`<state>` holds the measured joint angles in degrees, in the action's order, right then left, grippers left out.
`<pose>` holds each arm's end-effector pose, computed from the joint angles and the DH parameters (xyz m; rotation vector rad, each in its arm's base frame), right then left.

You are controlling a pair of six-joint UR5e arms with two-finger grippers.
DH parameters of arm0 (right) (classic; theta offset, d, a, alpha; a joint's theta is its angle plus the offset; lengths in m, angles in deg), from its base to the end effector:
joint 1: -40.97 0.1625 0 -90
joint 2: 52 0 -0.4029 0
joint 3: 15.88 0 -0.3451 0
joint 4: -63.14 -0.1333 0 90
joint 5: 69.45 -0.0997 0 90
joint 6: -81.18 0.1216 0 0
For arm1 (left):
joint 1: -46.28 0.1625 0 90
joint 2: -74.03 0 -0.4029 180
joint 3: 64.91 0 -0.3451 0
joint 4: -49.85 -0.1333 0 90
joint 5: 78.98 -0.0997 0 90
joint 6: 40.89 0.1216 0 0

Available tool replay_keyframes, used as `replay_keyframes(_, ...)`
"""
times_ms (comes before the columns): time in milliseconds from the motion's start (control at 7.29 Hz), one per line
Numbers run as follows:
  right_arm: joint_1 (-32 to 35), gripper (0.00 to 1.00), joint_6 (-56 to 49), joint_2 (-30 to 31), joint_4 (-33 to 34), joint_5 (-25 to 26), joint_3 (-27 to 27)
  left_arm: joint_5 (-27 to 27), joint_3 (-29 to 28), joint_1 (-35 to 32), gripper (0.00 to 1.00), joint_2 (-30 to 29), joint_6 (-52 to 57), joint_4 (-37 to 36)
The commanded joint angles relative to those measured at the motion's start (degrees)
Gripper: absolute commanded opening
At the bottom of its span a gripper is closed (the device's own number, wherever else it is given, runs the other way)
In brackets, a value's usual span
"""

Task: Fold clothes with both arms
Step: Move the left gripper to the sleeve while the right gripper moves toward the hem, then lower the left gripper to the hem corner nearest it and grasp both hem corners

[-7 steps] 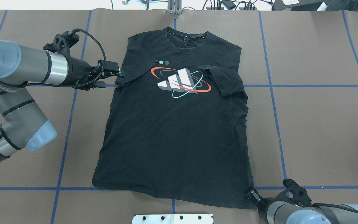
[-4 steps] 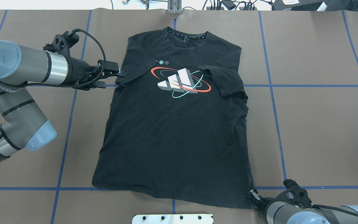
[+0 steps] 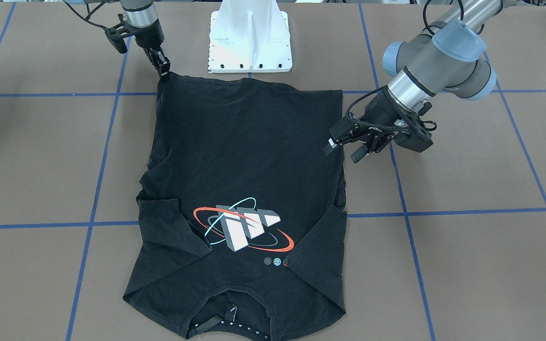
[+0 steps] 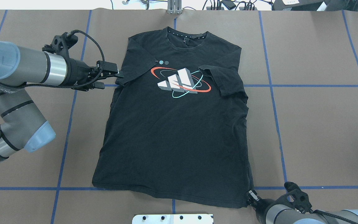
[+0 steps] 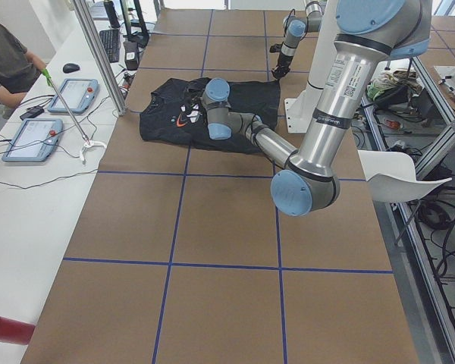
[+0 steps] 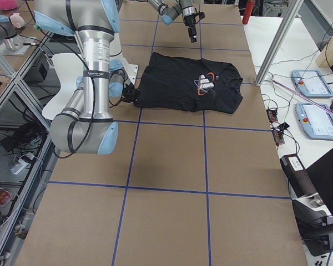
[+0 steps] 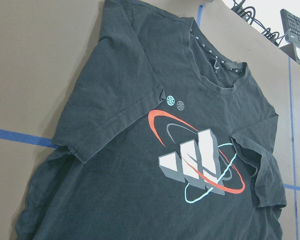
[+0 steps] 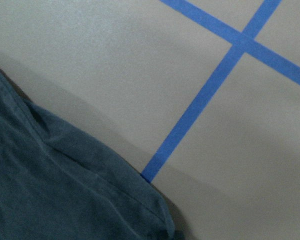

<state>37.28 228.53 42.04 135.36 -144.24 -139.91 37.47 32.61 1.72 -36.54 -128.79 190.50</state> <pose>-0.4342 -0.1375 0.3969 -0.2148 -0.8784 0.9856 0.3522 -0.4579 0.3007 0.1793 1.3901 -0.2995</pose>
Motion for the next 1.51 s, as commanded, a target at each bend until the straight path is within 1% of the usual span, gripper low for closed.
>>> replay_keyframes(0, 0.2, 0.00, 0.0, 0.5, 0.0, -0.4, -1.6, -3.7, 2.0, 1.4, 1.00, 2.5, -5.9, 0.2)
replay_keyframes(137, 0.3, 0.00, -0.4, 1.9, 0.0, -1.1, -3.0, -9.3, 4.6, 5.1, 1.00, 4.3, -8.2, -0.8)
replay_keyframes(274, 0.3, 0.00, -0.7, 3.4, 0.0, -2.8, -4.5, -12.6, 10.3, 8.9, 1.00, 8.3, -8.4, -5.8)
replay_keyframes(411, 0.3, 0.00, -0.7, 3.6, 0.0, -3.1, -4.5, -14.9, 16.8, 12.5, 1.00, 9.6, -9.7, -15.1)
replay_keyframes(548, 0.4, 0.00, -0.7, 3.9, 0.0, -3.4, -4.6, -21.3, 18.6, 19.4, 0.99, 10.4, -14.0, -18.4)
replay_keyframes(685, 0.4, 0.00, -0.7, 4.1, 0.0, -3.4, -4.6, -26.8, 19.0, 24.7, 0.99, 13.2, -14.3, -18.5)
replay_keyframes(822, 0.5, 0.00, -0.7, 4.4, 0.0, -3.4, -4.6, -31.4, 19.2, 28.5, 0.99, 16.1, -14.3, -18.5)
replay_keyframes(960, 0.5, 0.00, -0.7, 4.4, 0.0, -3.5, -4.6, -32.7, 20.3, 30.9, 0.98, 18.3, -14.3, -18.5)
replay_keyframes(1097, 0.8, 0.00, -0.7, 4.4, 0.0, -3.6, -4.6, -32.8, 20.3, 33.0, 0.98, 19.5, -14.3, -18.7)
replay_keyframes(1371, 1.7, 0.00, -0.7, 4.2, -0.1, -4.4, -4.6, -32.4, 20.6, 35.1, 0.96, 19.8, -15.4, -18.7)
